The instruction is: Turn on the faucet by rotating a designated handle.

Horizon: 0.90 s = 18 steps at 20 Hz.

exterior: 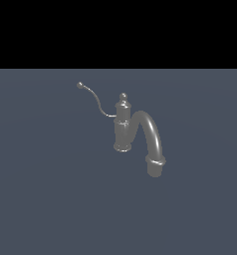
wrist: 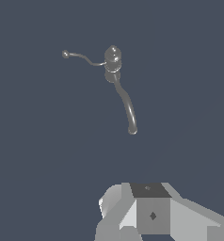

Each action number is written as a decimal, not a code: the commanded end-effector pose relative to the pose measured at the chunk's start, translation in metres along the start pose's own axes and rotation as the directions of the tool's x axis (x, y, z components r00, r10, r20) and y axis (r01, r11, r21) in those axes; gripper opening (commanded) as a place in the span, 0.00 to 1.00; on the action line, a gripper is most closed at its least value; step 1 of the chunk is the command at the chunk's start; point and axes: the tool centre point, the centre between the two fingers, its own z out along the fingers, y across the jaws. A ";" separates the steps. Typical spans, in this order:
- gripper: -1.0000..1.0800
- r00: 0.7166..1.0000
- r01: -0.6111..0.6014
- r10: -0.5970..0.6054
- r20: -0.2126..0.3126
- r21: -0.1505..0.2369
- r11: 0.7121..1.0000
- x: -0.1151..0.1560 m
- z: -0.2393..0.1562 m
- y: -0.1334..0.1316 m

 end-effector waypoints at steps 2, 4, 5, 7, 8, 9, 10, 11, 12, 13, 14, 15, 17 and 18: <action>0.00 0.999 -0.035 0.035 0.000 -0.001 0.999 0.009 0.003 -0.002; 0.00 0.998 -0.061 0.061 0.000 -0.002 0.998 0.016 0.005 -0.004; 0.00 0.997 -0.076 0.076 0.000 -0.003 0.997 0.020 0.006 -0.005; 0.00 0.994 -0.109 0.109 0.000 -0.004 0.994 0.028 0.009 -0.007; 0.00 0.992 -0.127 0.127 0.000 -0.004 0.992 0.033 0.010 -0.009; 0.00 0.989 -0.146 0.146 0.000 -0.005 0.989 0.038 0.012 -0.010; 0.00 0.986 -0.166 0.166 0.000 -0.006 0.986 0.043 0.014 -0.012; 0.00 0.982 -0.187 0.187 0.000 -0.006 0.982 0.048 0.016 -0.013; 0.00 0.978 -0.209 0.209 0.000 -0.007 0.978 0.054 0.019 -0.015; 0.00 0.973 -0.230 0.230 -0.001 -0.007 0.973 0.059 0.021 -0.017; 0.00 0.968 -0.251 0.251 -0.001 -0.008 0.968 0.065 0.024 -0.019; 0.00 0.962 -0.272 0.272 -0.001 -0.008 0.962 0.070 0.026 -0.021; 0.00 0.949 -0.314 0.314 -0.002 -0.009 0.949 0.081 0.032 -0.024; 0.00 0.942 -0.335 0.335 -0.002 -0.009 0.942 0.086 0.035 -0.026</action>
